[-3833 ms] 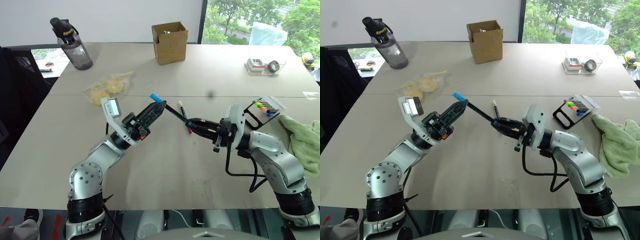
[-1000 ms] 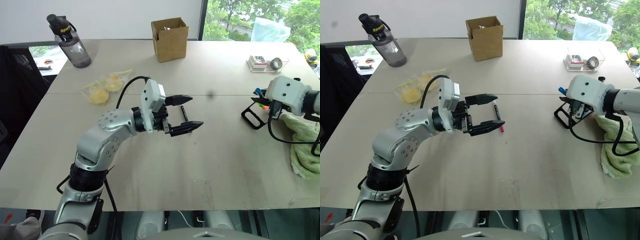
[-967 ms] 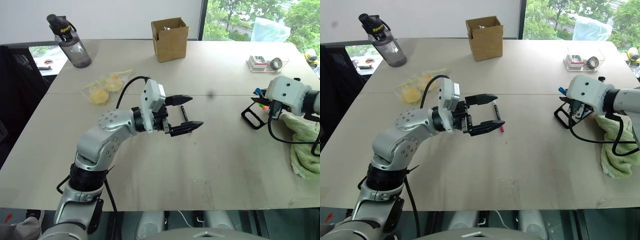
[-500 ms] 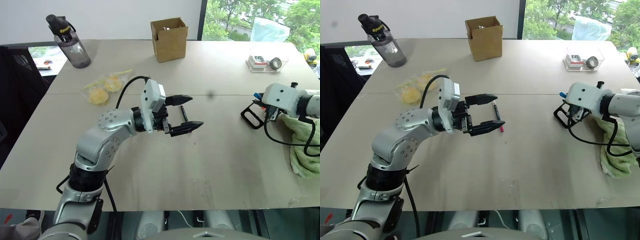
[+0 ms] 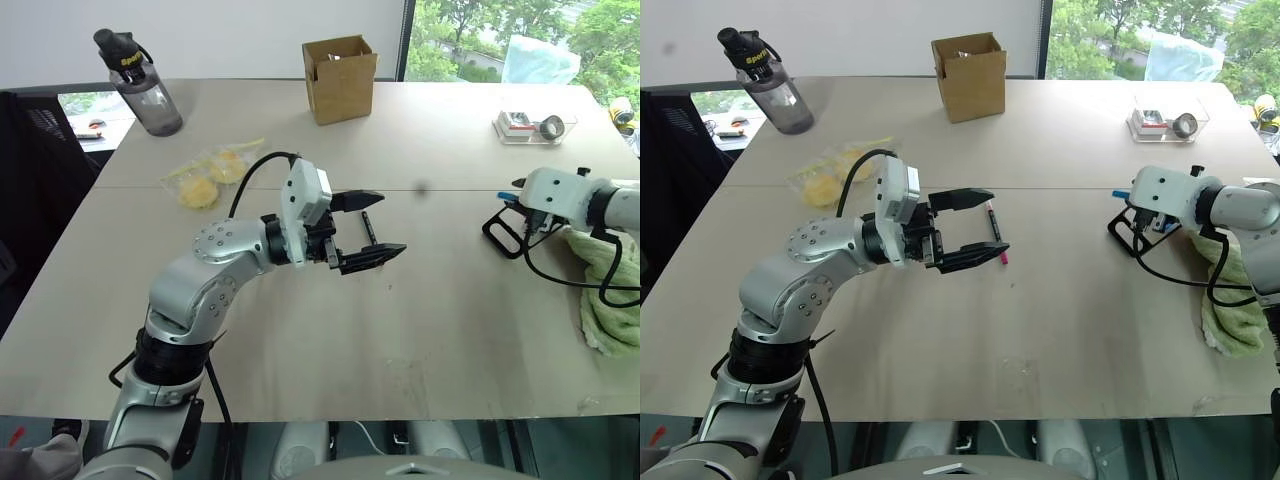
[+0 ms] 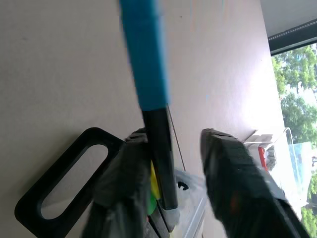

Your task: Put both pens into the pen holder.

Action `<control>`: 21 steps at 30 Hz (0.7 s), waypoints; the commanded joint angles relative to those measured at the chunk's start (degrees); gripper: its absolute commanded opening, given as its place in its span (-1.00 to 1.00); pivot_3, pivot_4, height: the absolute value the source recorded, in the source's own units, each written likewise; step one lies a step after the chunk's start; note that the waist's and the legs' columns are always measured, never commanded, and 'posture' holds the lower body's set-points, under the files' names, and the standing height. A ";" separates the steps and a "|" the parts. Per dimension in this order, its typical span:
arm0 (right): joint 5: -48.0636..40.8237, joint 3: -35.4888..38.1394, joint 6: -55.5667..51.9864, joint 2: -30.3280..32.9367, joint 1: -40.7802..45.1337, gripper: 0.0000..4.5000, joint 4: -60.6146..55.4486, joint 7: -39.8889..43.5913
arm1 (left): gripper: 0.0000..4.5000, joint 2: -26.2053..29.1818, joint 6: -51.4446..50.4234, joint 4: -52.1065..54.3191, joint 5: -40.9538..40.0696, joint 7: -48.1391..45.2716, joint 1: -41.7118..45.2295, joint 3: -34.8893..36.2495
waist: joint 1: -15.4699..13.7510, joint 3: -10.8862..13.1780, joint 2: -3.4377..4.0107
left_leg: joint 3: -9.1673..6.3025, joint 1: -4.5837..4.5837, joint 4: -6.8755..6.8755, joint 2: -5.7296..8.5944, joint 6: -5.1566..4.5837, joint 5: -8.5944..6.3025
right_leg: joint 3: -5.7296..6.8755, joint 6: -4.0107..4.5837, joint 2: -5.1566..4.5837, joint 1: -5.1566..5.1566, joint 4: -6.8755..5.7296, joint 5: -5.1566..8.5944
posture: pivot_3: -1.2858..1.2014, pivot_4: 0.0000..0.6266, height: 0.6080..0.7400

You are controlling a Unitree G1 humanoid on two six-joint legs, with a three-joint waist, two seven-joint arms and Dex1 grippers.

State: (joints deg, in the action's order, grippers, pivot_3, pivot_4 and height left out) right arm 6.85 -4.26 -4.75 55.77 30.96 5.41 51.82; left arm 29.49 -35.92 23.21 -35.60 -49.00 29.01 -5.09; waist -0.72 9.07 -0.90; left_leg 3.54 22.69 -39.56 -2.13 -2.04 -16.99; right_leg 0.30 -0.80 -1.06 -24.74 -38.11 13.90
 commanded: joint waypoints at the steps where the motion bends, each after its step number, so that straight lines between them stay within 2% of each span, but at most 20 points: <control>1: 0.88 1.85 -0.13 0.55 1.56 0.47 0.04 -1.62 | 1.00 0.27 0.58 1.70 -0.38 -0.37 0.42 0.32 | 0.02 0.00 0.00 | 0.00 0.00 0.00 0.00 0.00 0.00 | 0.00 0.00 0.00 0.00 0.00 0.00 | 0.03 -0.52 0.93; 3: 1.05 2.09 -0.23 0.62 1.42 0.90 0.13 -2.05 | 1.00 0.19 0.69 1.50 -0.31 -0.46 0.52 0.25 | 0.02 0.00 0.00 | 0.00 0.00 0.00 0.00 0.00 0.00 | 0.00 0.00 0.00 0.00 -0.01 0.00 | 0.03 -0.52 0.93; 4: 1.04 2.21 -0.29 0.68 1.31 0.99 0.08 -2.14 | 1.00 0.17 0.73 1.46 -0.30 -0.51 0.53 0.24 | 0.02 0.00 0.00 | 0.00 0.00 0.00 0.00 0.00 0.00 | 0.00 0.00 0.00 0.00 -0.01 0.00 | 0.03 -0.52 0.93; 11: -1.90 4.41 -1.90 -0.09 1.04 0.99 -1.83 -1.84 | 1.00 0.01 0.78 1.12 -0.31 -0.80 0.58 0.22 | 0.02 0.00 0.00 | 0.00 0.00 -0.01 0.00 0.00 0.00 | -0.01 0.00 0.00 0.00 -0.02 0.00 | 0.03 -0.52 0.93; 16: -13.09 8.27 -9.11 -4.56 -1.68 0.99 -9.46 1.23 | 1.00 -0.60 2.36 -1.12 2.62 1.60 -1.68 0.64 | 0.08 -0.01 0.01 | 0.00 -0.03 -0.02 -0.01 0.00 0.00 | -0.04 0.00 0.00 0.00 -0.07 0.00 | 0.03 -0.52 0.93; 21: -27.98 13.88 -18.64 -10.49 -12.54 0.99 -20.68 2.97 | 1.00 -4.47 1.93 -6.39 10.00 12.52 -3.52 -0.07 | -0.35 -0.03 0.01 | -0.10 -0.05 -0.06 -0.02 0.01 0.00 | 0.07 0.00 -0.05 0.04 -0.18 0.00 | 0.03 -0.52 0.93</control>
State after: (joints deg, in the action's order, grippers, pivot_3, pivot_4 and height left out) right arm -15.99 5.60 -21.45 45.98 20.95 -10.89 54.05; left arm 26.06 -34.41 16.79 -28.05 -40.13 25.60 -5.24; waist -1.07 9.05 -0.89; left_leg 3.43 22.71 -39.66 -2.12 -2.03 -16.98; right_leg 0.40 -0.80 -1.11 -24.71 -38.30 13.90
